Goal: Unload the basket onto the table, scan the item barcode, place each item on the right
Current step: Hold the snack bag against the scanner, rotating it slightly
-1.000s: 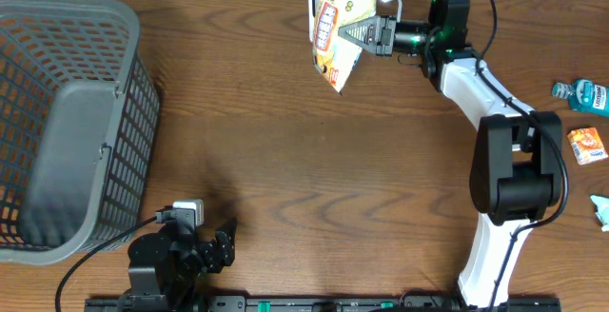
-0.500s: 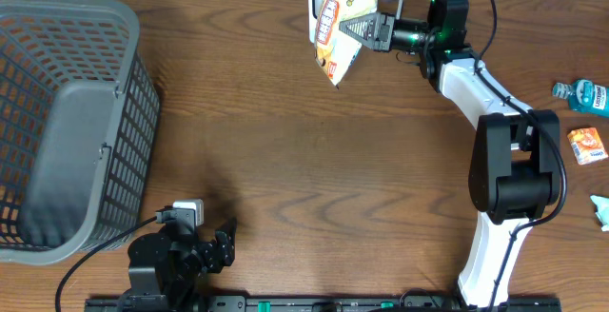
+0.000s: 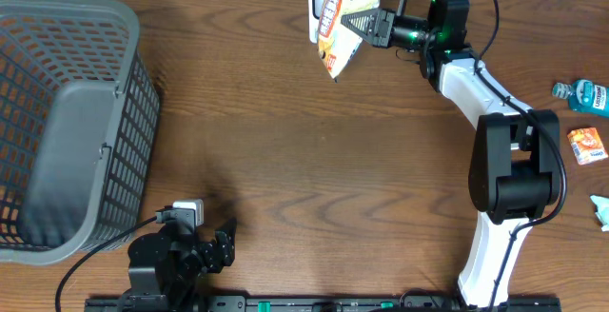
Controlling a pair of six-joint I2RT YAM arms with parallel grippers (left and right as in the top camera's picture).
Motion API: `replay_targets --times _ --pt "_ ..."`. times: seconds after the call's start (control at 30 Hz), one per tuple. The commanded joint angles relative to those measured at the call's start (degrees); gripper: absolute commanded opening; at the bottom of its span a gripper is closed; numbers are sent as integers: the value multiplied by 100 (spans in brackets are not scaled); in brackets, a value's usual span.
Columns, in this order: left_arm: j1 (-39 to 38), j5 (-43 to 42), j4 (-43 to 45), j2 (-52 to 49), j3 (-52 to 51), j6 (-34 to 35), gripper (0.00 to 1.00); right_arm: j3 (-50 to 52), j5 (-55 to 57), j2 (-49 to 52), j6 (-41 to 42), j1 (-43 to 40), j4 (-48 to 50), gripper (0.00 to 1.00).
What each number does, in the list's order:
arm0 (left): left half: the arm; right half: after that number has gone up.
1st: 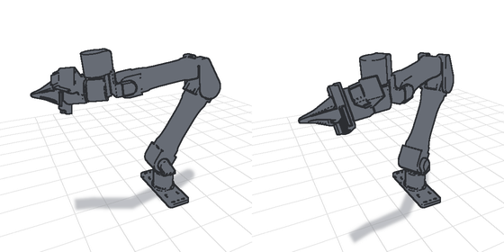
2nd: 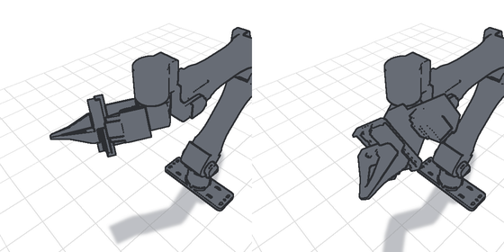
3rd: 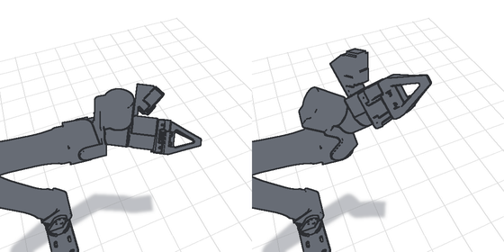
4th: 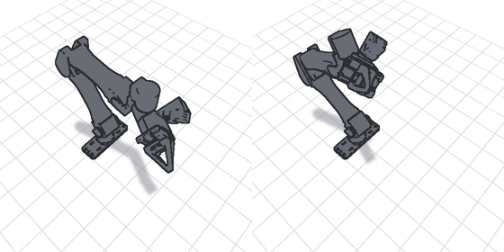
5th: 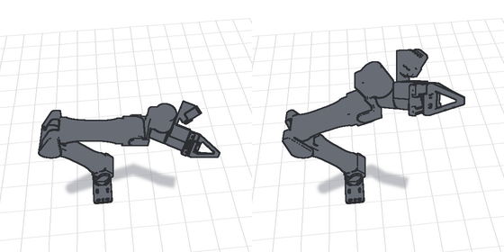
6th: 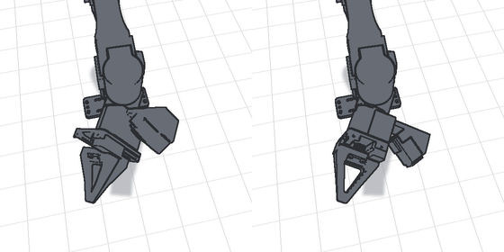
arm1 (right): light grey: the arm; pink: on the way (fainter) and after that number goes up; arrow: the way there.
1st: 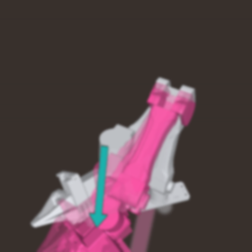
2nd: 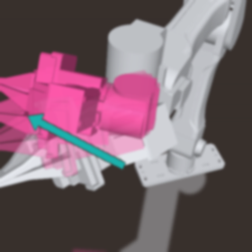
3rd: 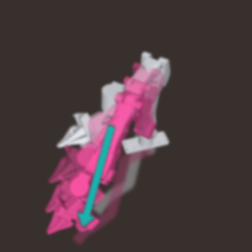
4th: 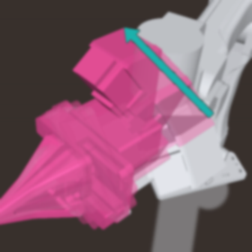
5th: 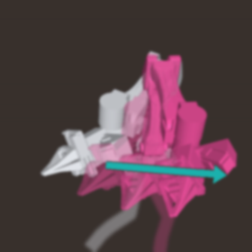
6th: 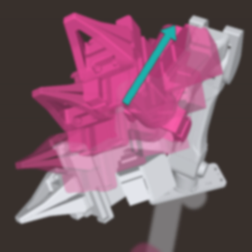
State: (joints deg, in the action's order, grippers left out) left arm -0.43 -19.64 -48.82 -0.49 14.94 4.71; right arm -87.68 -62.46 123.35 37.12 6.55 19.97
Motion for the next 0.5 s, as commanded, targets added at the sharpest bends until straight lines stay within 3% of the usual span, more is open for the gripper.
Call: replay_targets --times 0.0,0.23,0.47 --pt "9 -70 -87 26 15 33 80 -50 214 55 57 -2 46 1" --pt "9 -70 -87 26 15 33 81 -175 448 293 280 15 195 1" --pt "9 -70 -87 26 15 33 80 -901 114 1333 1453 42 1097 1"
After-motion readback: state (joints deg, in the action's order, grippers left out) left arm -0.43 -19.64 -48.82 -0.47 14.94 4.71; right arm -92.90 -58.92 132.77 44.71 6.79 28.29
